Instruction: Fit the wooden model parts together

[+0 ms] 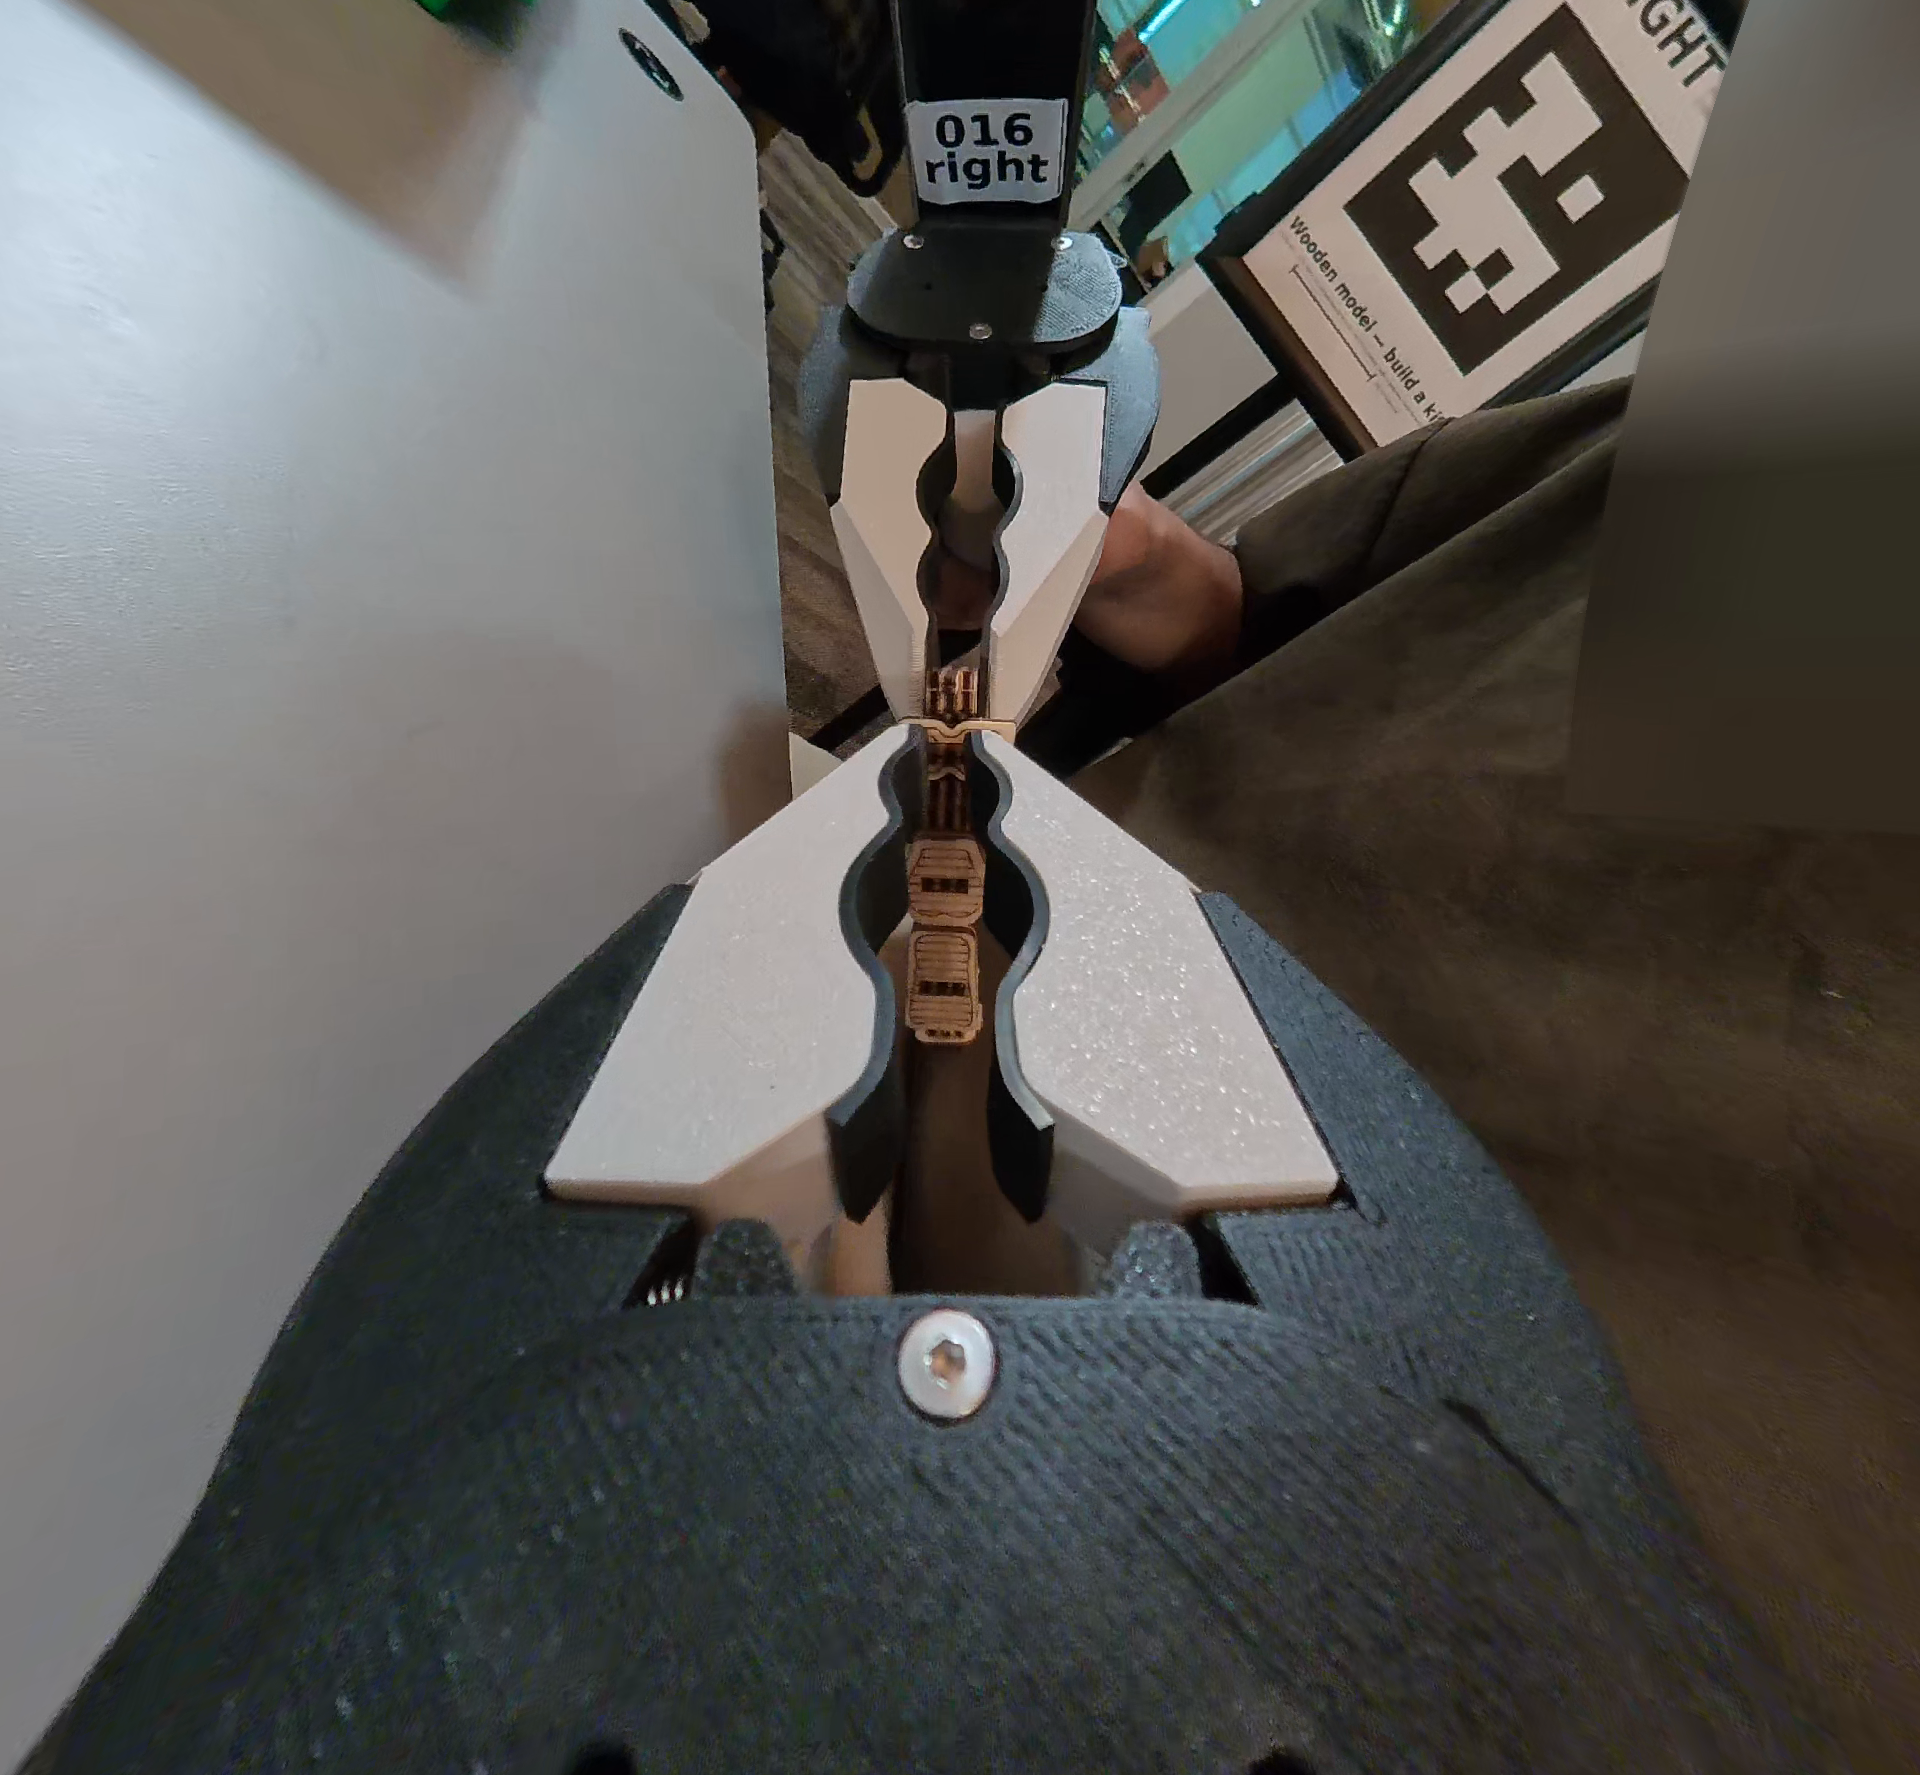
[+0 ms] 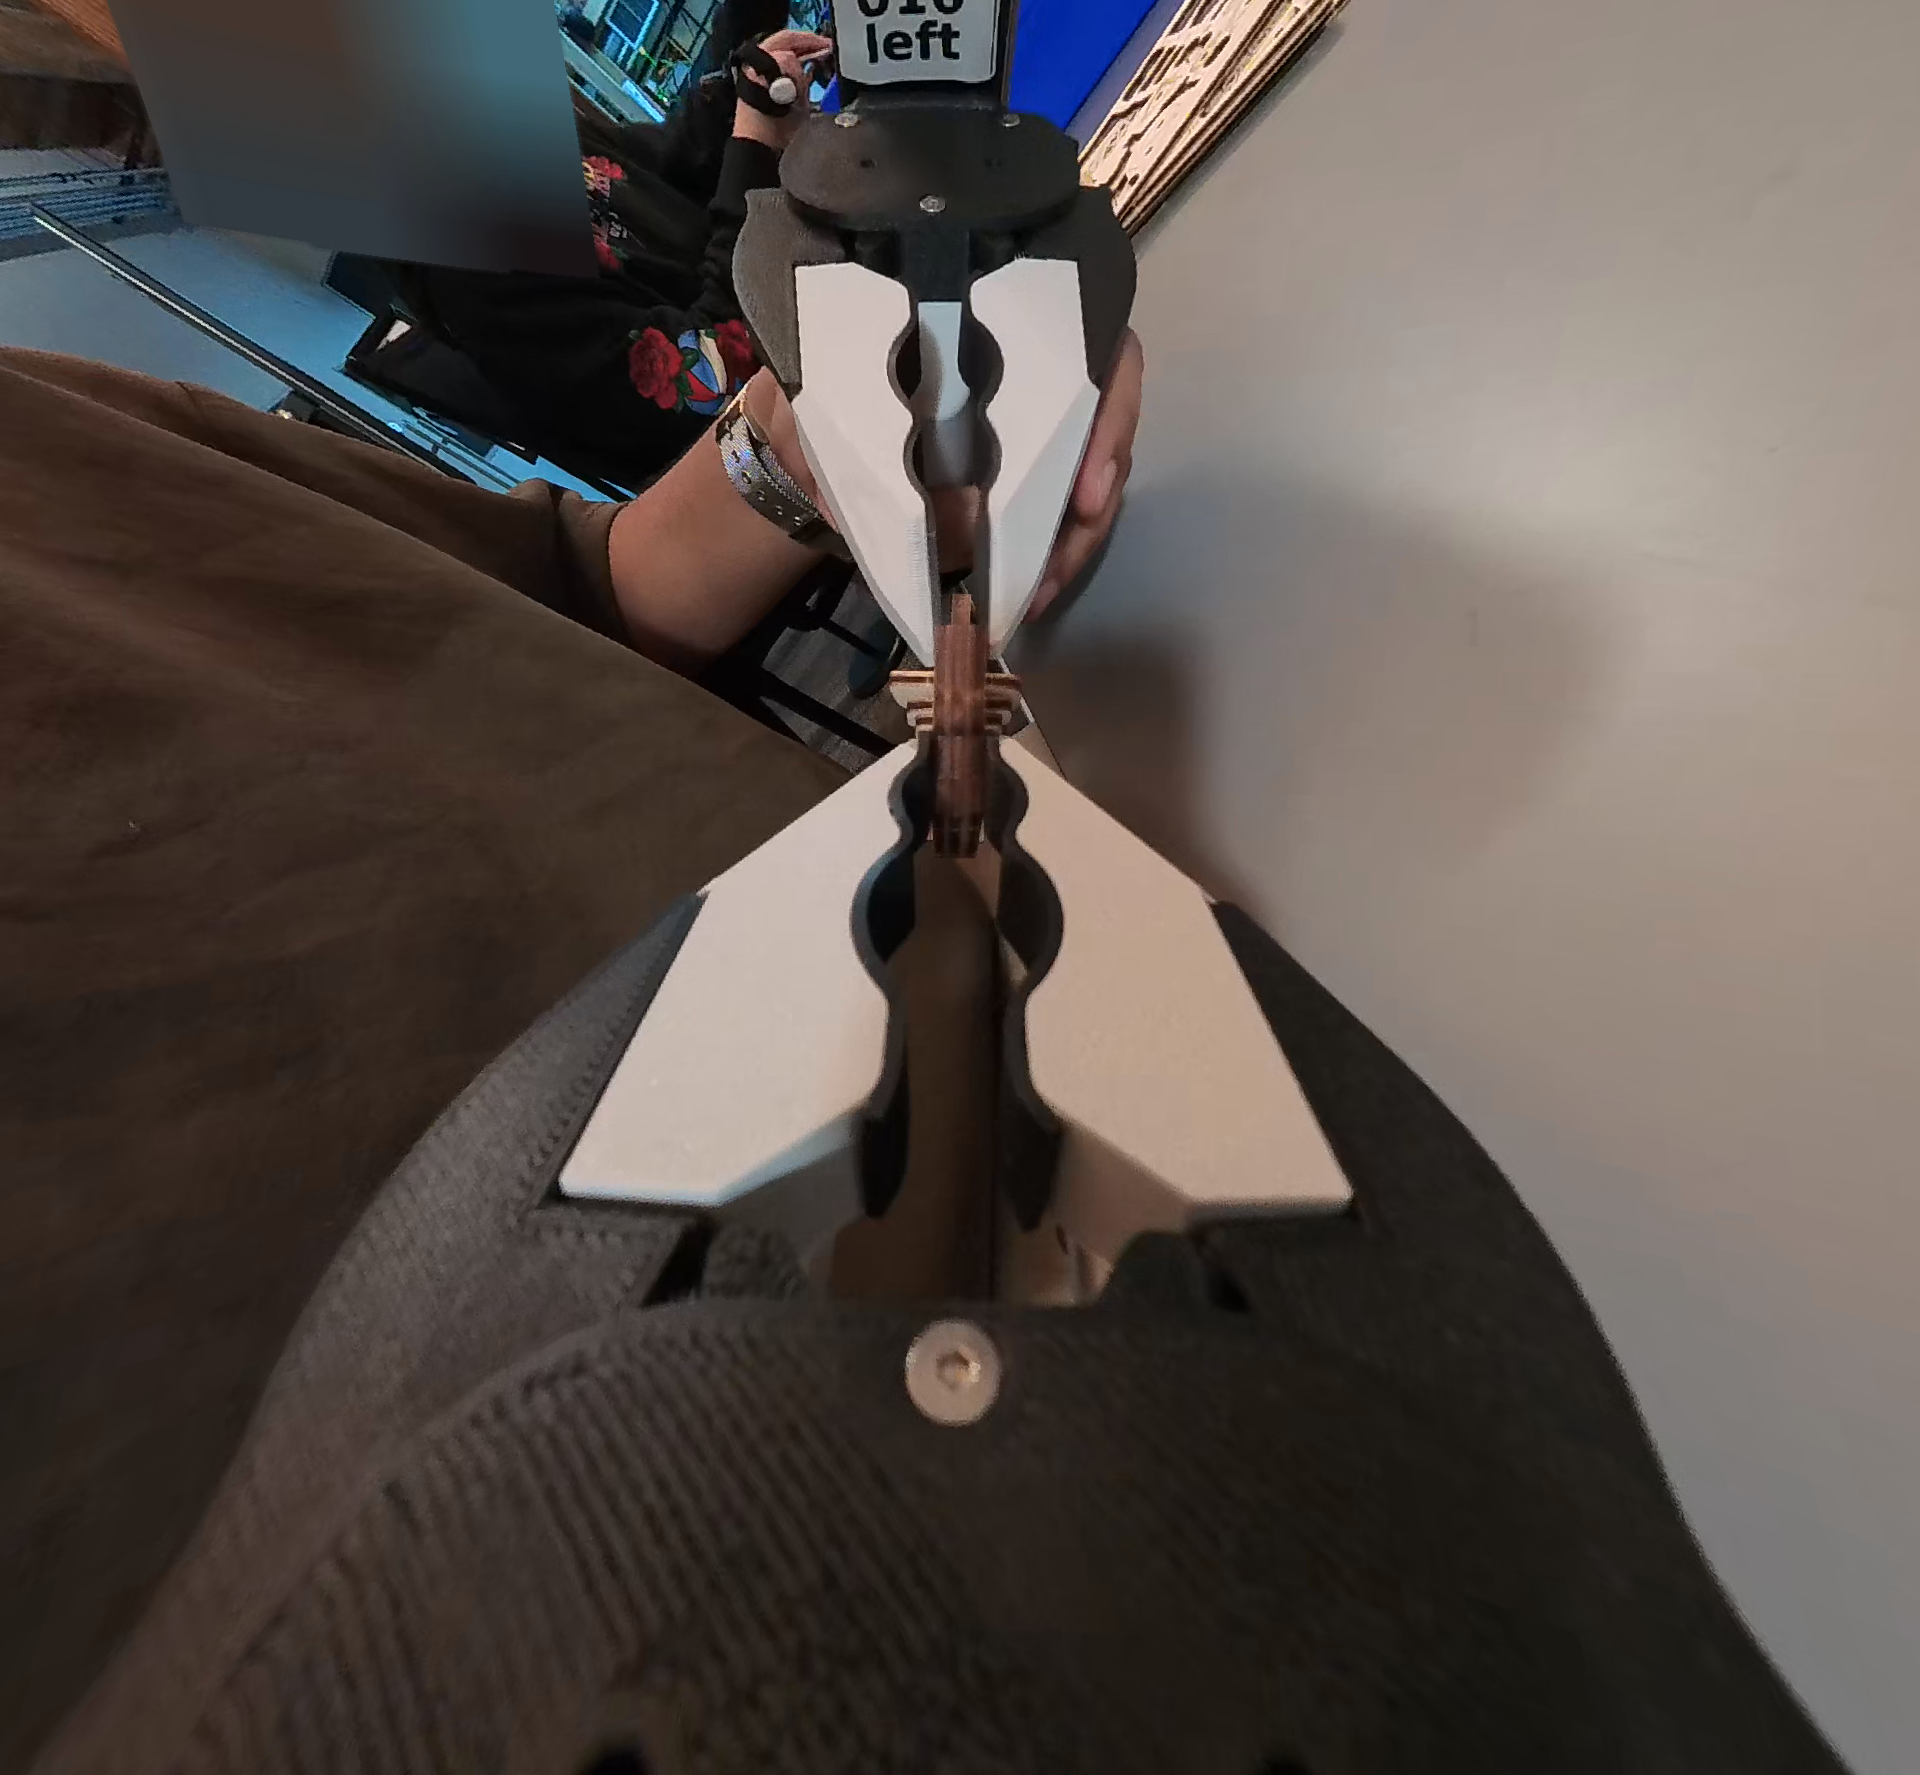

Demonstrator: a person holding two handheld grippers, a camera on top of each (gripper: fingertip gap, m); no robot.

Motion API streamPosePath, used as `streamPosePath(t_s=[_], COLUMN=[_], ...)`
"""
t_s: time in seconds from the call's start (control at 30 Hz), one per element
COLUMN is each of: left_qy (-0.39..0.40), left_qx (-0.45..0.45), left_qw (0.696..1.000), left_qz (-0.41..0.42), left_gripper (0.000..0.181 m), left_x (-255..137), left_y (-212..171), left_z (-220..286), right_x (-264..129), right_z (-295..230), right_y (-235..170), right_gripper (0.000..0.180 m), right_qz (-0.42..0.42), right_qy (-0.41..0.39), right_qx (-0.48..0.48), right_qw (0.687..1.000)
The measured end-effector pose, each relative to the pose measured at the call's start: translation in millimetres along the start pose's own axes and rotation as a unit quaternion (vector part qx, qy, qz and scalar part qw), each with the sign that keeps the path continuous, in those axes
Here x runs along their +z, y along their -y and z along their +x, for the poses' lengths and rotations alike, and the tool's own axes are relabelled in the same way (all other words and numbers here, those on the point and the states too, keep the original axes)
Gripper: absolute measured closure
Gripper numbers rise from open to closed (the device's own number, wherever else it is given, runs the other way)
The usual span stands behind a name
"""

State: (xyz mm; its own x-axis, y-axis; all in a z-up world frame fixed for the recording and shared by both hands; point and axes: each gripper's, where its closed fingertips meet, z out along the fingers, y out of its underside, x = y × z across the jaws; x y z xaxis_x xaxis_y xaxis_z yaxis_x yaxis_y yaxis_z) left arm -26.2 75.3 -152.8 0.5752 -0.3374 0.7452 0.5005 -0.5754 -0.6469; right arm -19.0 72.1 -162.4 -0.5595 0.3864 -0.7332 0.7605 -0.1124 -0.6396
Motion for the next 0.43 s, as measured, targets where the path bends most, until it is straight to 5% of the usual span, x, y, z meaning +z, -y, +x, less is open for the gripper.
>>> streamPosePath(t_s=[0.43], left_qy=[-0.025], left_qx=[-0.017], left_qw=[1.000], left_qz=[-0.004], left_gripper=[0.175], left_x=[-1.8], left_y=[-3.4], left_z=[3.6], right_x=[2.4], right_z=[-4.4], right_y=[-1.9], right_gripper=[0.172], right_qz=[-0.008], right_qy=[0.008], right_qx=[-0.004], right_qw=[1.000])
